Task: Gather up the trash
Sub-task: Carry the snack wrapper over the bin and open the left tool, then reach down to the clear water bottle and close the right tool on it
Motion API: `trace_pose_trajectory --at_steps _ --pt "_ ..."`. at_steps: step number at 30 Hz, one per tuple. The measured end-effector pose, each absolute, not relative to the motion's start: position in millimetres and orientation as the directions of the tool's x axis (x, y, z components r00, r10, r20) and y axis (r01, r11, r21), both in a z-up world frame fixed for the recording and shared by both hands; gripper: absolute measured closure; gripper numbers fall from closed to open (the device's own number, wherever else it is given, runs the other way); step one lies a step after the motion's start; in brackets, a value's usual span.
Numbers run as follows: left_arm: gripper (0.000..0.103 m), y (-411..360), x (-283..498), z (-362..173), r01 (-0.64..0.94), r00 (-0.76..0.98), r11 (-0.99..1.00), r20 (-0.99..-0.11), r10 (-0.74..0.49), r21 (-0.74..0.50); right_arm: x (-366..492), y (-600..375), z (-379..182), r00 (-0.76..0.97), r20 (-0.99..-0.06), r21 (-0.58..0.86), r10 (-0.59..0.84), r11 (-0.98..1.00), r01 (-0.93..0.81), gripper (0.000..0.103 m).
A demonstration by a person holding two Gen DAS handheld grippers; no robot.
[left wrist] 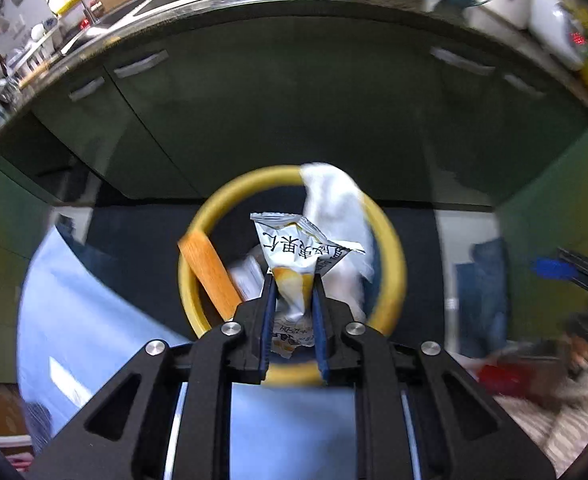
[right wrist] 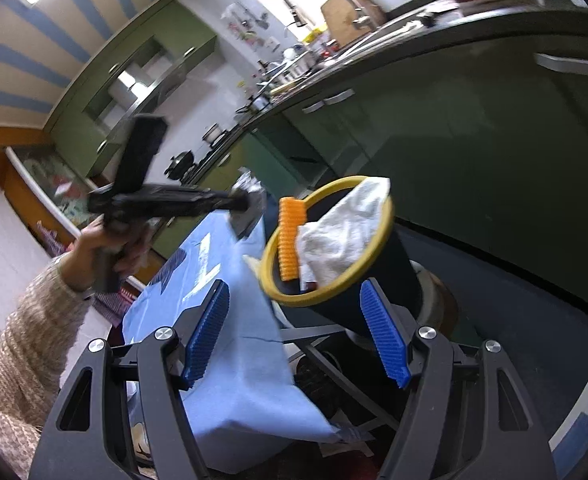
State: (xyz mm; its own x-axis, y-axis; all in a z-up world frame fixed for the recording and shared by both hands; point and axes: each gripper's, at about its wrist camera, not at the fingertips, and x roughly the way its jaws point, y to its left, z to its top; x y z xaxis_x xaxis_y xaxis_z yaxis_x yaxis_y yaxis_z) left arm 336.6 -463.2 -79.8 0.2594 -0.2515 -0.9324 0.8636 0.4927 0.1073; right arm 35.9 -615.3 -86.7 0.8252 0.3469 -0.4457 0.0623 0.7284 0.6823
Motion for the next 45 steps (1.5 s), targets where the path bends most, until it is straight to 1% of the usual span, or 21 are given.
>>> trace_pose_trajectory --at_steps 4,6,7,9,11,12,15,18,20,23,26,29,31,33,34,35,36,38,41,44,45 --pt "0.086 -489 357 -108 0.85 0.329 0.485 -0.925 -0.187 0.205 32 -632 -102 0.825 -0.456 0.703 0.333 0.704 0.104 0.035" --pt "0.085 -500 365 -124 0.845 0.344 0.483 -0.925 -0.159 0.231 34 -636 -109 0.823 -0.458 0.714 0.336 0.691 0.115 0.035" --pt "0.083 -502 369 -128 0.841 0.345 0.488 -0.926 -0.153 0.233 35 -637 -112 0.82 -0.458 0.719 0.342 0.685 0.116 0.035" --pt "0.072 -508 375 -138 0.833 0.349 0.5 -0.927 -0.14 0.238 39 -636 -116 0.815 -0.461 0.722 0.352 0.682 0.114 0.035" --pt "0.048 -510 375 -140 0.826 0.359 0.506 -0.924 -0.134 0.248 41 -633 -118 0.809 -0.461 0.725 0.365 0.68 0.106 0.035" --pt "0.047 -509 373 -138 0.828 0.362 0.501 -0.923 -0.132 0.252 42 -632 -118 0.808 -0.461 0.725 0.367 0.681 0.104 0.035" --pt "0.046 -502 362 -124 0.833 0.381 0.48 -0.914 -0.137 0.275 44 -630 -117 0.809 -0.458 0.725 0.369 0.682 0.099 0.033" --pt "0.046 -481 345 -88 0.83 0.39 0.497 -0.901 -0.19 0.254 46 -628 -114 0.81 -0.45 0.723 0.376 0.685 0.083 0.032" --pt "0.039 -455 333 -55 0.82 0.393 0.531 -0.884 -0.253 0.213 47 -622 -109 0.809 -0.444 0.718 0.386 0.693 0.063 0.032" --pt "0.033 -405 306 -9 0.803 0.42 0.572 -0.84 -0.344 0.167 50 -609 -101 0.803 -0.44 0.706 0.403 0.707 0.031 0.032" --pt "0.029 -346 279 26 0.774 0.477 0.613 -0.783 -0.399 0.159 55 -593 -92 0.79 -0.441 0.691 0.425 0.723 -0.003 0.031" --pt "0.027 -282 259 50 0.731 0.509 0.677 -0.73 -0.456 0.087 62 -572 -82 0.771 -0.448 0.672 0.452 0.739 -0.043 0.031" --pt "0.023 -231 246 62 0.684 0.563 0.728 -0.67 -0.485 0.048 67 -554 -75 0.752 -0.456 0.657 0.476 0.75 -0.076 0.031" --pt "0.021 -178 231 69 0.624 0.636 0.781 -0.589 -0.498 0.015 73 -532 -66 0.725 -0.47 0.636 0.503 0.763 -0.117 0.03" --pt "0.018 -154 225 70 0.596 0.669 0.803 -0.551 -0.499 -0.003 78 -516 -60 0.705 -0.483 0.619 0.52 0.772 -0.146 0.03" --pt "0.015 -136 221 71 0.575 0.692 0.818 -0.523 -0.497 -0.017 81 -504 -56 0.69 -0.492 0.605 0.531 0.778 -0.167 0.03" --pt "0.015 -107 216 70 0.53 0.735 0.847 -0.475 -0.483 -0.041 86 -483 -49 0.663 -0.51 0.583 0.548 0.787 -0.202 0.03" --pt "0.014 -69 212 66 0.471 0.78 0.878 -0.427 -0.457 -0.079 95 -443 -39 0.608 -0.537 0.547 0.585 0.79 -0.277 0.029" --pt "0.013 -2 208 50 0.331 0.869 0.935 -0.346 -0.355 -0.127 106 -384 -28 0.514 -0.577 0.496 0.634 0.773 -0.396 0.027" --pt "0.013 51 211 29 0.201 0.92 0.965 -0.305 -0.245 -0.17 124 -329 -24 0.391 -0.616 0.489 0.684 0.722 -0.49 0.027" --pt "0.013 71 212 17 0.13 0.938 0.975 -0.295 -0.18 -0.182 128 -317 -23 0.366 -0.629 0.486 0.686 0.715 -0.503 0.027"
